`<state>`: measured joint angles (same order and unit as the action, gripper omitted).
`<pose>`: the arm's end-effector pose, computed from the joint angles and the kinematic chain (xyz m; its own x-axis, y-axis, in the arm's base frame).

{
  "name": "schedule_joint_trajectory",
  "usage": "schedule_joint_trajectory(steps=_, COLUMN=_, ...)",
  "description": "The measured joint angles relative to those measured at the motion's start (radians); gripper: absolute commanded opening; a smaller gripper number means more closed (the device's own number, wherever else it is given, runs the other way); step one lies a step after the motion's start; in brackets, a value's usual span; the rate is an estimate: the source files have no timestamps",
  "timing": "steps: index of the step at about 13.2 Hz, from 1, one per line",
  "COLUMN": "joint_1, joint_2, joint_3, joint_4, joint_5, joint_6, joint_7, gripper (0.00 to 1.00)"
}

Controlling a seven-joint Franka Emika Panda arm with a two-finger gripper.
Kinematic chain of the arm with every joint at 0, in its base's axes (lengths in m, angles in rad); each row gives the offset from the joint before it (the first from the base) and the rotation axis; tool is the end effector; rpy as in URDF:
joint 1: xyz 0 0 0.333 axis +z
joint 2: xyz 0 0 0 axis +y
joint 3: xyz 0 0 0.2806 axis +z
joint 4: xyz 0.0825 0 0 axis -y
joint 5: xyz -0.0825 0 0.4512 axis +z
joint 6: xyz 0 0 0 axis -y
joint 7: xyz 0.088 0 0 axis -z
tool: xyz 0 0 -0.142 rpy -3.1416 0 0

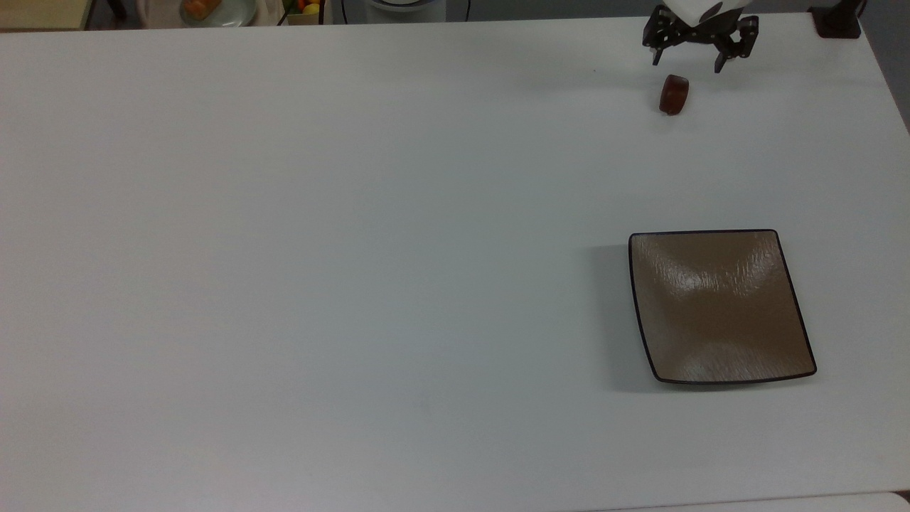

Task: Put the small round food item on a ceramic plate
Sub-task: 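Lower the open gripper over the small round brown food item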

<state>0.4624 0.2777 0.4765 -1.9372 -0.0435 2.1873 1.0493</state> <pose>0.3881 0.5257 0.2505 0.9922 -0.0989 -0.0760 -0.1027 -0.9935 -0.0491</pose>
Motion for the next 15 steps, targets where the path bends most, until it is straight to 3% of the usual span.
schedule_joint_trajectory(steps=10, joint_1=0.000, joint_2=0.062, joint_3=0.000, joint_4=-0.018, joint_5=-0.040, joint_6=0.114, joint_7=0.000, gripper=1.00)
schedule_joint_trajectory(steps=12, joint_1=0.000, joint_2=0.077, joint_3=0.000, joint_4=-0.018, joint_5=-0.061, joint_6=0.116, joint_7=0.000, gripper=0.90)
schedule_joint_trajectory(steps=15, joint_1=0.000, joint_2=0.094, joint_3=0.000, joint_4=-0.018, joint_5=-0.088, joint_6=0.120, joint_7=0.000, gripper=0.52)
